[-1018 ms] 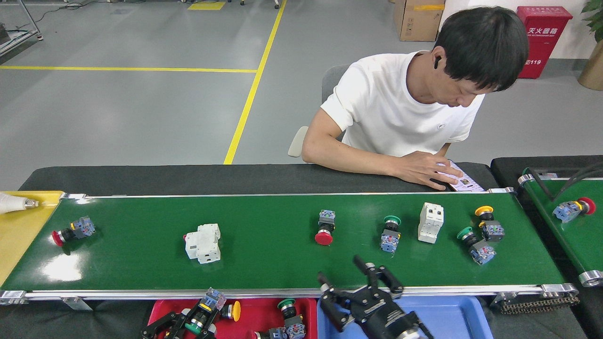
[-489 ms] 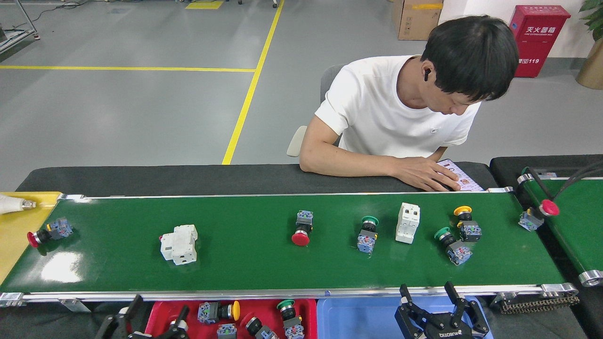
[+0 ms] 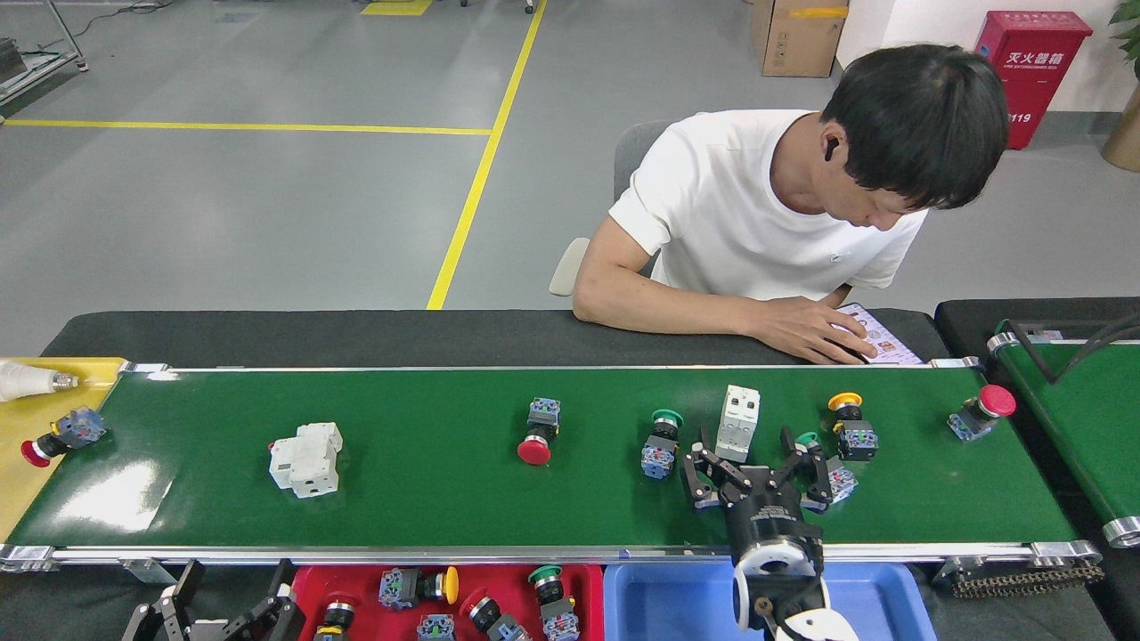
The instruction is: Pick switch part from conveyor to tray
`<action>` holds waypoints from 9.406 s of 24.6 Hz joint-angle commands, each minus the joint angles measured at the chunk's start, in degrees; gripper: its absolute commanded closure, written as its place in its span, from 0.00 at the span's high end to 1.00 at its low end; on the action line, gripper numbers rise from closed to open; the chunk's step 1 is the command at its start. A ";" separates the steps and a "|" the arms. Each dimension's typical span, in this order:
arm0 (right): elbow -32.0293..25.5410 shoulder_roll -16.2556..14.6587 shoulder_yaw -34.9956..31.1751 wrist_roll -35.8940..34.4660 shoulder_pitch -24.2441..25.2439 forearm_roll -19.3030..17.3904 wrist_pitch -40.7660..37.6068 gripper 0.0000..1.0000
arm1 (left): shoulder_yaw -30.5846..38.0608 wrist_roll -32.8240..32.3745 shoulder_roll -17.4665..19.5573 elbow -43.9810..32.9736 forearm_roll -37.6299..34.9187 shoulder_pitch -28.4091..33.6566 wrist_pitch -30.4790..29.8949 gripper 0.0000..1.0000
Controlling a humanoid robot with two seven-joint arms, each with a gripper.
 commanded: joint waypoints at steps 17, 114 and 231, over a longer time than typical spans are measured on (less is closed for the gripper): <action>-18.42 -5.38 1.63 1.47 8.21 -6.75 -20.10 0.10 | -7.01 3.86 10.27 38.08 -6.41 -30.77 12.05 0.98; -6.65 -2.65 3.65 -1.25 1.36 -9.73 -30.74 0.10 | -10.35 1.40 8.16 32.89 -5.44 -27.26 2.38 0.05; -30.29 -13.72 -14.37 -7.49 27.72 -13.51 -21.77 1.00 | 4.59 0.43 -0.28 -4.02 6.95 6.93 -5.35 1.00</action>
